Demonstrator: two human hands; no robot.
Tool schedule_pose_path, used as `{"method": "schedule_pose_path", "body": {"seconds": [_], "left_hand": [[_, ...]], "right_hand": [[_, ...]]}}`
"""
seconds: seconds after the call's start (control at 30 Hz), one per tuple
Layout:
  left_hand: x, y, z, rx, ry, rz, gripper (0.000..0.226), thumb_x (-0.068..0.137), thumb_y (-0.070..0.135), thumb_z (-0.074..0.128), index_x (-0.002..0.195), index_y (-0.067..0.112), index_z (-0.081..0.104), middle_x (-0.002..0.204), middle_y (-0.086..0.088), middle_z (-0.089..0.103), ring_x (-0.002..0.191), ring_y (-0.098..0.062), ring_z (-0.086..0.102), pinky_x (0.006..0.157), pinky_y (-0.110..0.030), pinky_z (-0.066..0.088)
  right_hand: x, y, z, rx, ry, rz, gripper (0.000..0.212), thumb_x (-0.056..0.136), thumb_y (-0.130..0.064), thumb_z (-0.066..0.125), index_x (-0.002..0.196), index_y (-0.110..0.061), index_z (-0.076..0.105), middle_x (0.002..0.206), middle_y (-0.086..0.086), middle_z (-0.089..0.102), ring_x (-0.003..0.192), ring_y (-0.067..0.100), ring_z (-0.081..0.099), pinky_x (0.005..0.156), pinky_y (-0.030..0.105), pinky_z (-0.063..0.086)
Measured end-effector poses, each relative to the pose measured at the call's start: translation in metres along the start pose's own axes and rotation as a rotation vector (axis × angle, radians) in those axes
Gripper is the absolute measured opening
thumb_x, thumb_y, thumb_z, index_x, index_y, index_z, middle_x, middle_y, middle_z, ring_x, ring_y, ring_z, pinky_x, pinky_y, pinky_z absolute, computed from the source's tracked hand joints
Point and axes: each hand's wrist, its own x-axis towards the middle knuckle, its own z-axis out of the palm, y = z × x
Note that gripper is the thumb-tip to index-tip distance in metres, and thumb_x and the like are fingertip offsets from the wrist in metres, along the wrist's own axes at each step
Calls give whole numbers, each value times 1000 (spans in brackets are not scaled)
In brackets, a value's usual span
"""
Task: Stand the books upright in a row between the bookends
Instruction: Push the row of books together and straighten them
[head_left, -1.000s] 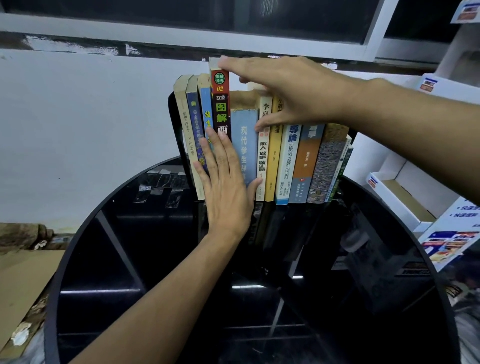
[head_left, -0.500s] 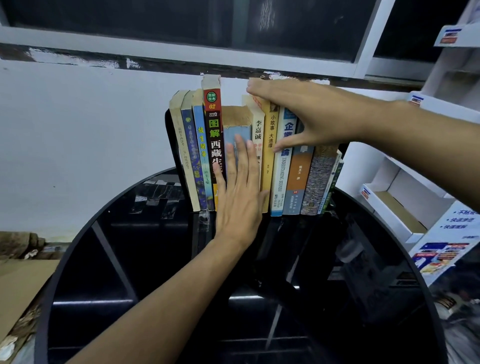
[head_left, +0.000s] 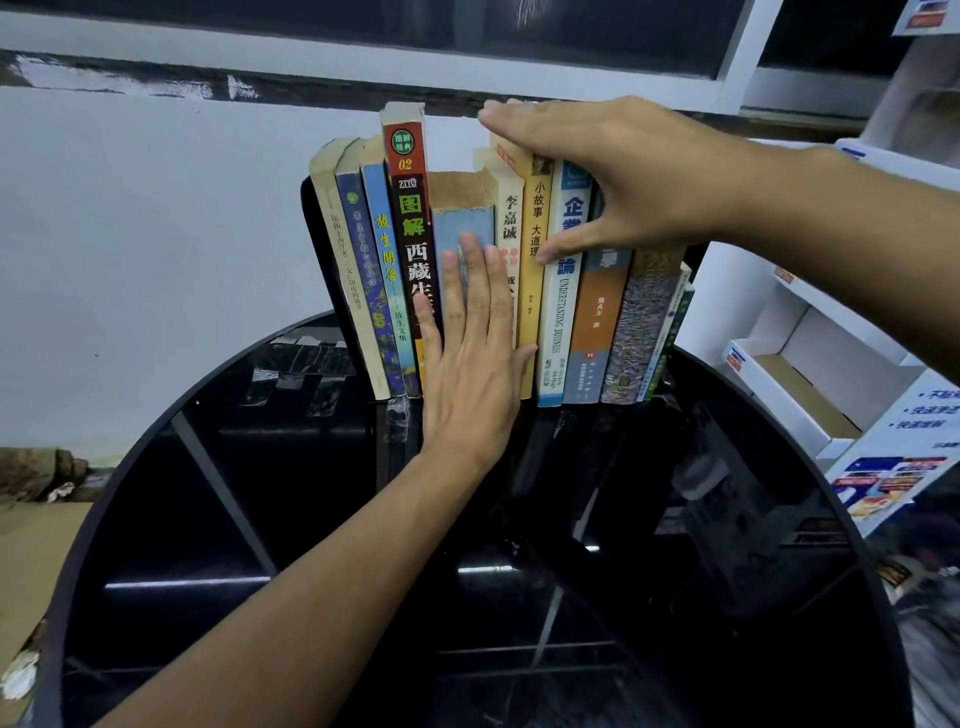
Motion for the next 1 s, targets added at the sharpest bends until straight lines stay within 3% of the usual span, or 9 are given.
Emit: {"method": "schedule_pose_path", "body": {"seconds": [0.17, 0.3, 0.43, 0.73, 1.0], "left_hand": [[-1, 0, 0, -8, 1, -3, 89, 101, 39, 49, 157, 6, -11, 166, -17, -15, 147, -24, -30, 122, -50, -14], [-2, 1, -4, -99, 1, -6, 82, 105, 35, 45, 158, 6, -9, 166, -15, -18, 149, -23, -27, 123, -51, -13], [-5, 6, -10, -160, -19, 26, 87, 103, 44, 48, 159, 8, -7, 166, -11, -21, 152, -27, -22, 122, -53, -13], [-4, 5, 0, -44, -9, 28, 94, 99, 45, 55, 158, 10, -9, 167, -12, -14, 152, -26, -21, 123, -56, -6], [-1, 7, 9, -1, 1, 4, 98, 98, 46, 53, 155, 12, -19, 167, -14, -12, 150, -25, -25, 123, -58, -3]], "right_hand": [[1, 0, -1, -8, -13, -6, 108, 78, -53, 75, 161, -18, 15, 167, -2, 19, 153, 14, 18, 123, 33, 20], [-1, -2, -5, -5, -64, -8, 114, 78, -57, 73, 162, -19, 6, 168, -3, 11, 154, 14, 13, 124, 41, 21], [-6, 0, -8, 16, -72, 27, 118, 79, -53, 76, 161, -16, 1, 168, 3, 15, 152, 18, 20, 122, 32, 20], [-10, 1, 0, 48, -4, 63, 103, 78, -48, 79, 159, -22, 20, 166, -3, 22, 148, 22, 32, 115, 49, 38], [-9, 4, 6, 25, 46, 74, 101, 77, -47, 80, 158, -24, 24, 165, -6, 26, 145, 22, 38, 113, 48, 40]]}}
